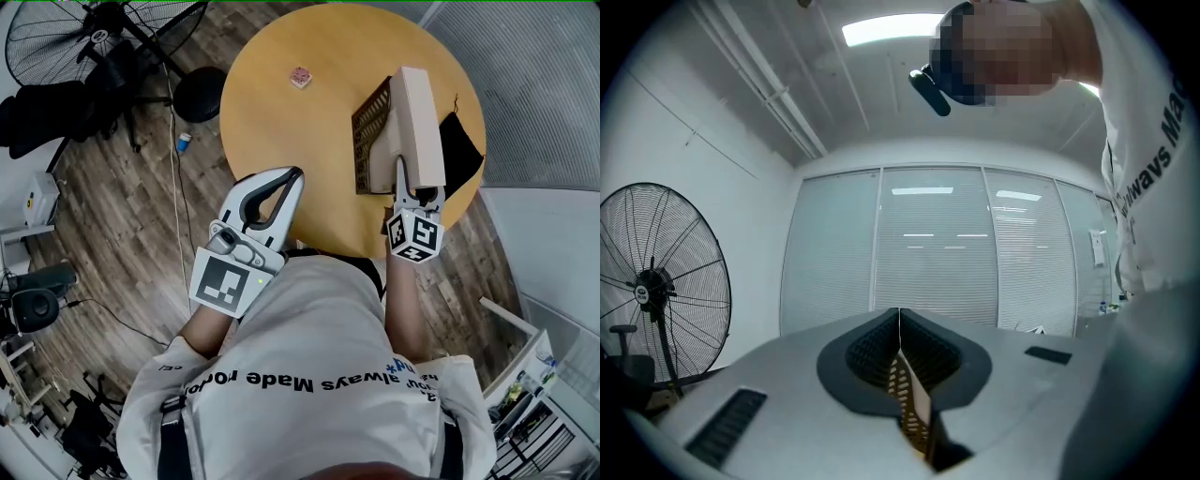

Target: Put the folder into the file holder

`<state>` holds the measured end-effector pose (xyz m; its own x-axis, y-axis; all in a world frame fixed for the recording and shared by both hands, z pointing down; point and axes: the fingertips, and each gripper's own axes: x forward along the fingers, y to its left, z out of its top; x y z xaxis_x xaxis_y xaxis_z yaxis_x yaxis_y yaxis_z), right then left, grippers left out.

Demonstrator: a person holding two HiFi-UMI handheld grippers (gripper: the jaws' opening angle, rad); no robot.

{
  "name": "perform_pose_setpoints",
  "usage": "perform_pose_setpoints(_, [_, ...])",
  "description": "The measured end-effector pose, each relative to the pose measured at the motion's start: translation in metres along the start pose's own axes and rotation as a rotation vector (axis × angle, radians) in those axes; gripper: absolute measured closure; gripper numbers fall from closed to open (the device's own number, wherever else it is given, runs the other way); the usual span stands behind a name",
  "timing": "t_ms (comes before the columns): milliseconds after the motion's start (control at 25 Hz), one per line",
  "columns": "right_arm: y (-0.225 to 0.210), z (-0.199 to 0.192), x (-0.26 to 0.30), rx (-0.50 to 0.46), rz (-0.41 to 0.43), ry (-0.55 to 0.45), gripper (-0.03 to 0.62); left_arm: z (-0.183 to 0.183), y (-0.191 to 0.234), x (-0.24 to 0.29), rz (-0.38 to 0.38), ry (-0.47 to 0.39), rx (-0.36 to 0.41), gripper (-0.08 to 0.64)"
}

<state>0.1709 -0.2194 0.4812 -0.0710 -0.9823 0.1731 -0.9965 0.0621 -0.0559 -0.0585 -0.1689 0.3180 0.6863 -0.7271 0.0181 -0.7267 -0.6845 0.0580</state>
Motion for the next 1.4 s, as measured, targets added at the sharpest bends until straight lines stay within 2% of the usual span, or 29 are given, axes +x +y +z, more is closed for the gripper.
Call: perform_pose_setpoints(1400, [0.000, -0.025, -0.001, -0.006, 0.022, 0.063, 0.301, 0.003, -0.015, 0.001, -0.021, 0.019, 0.014, 0.535])
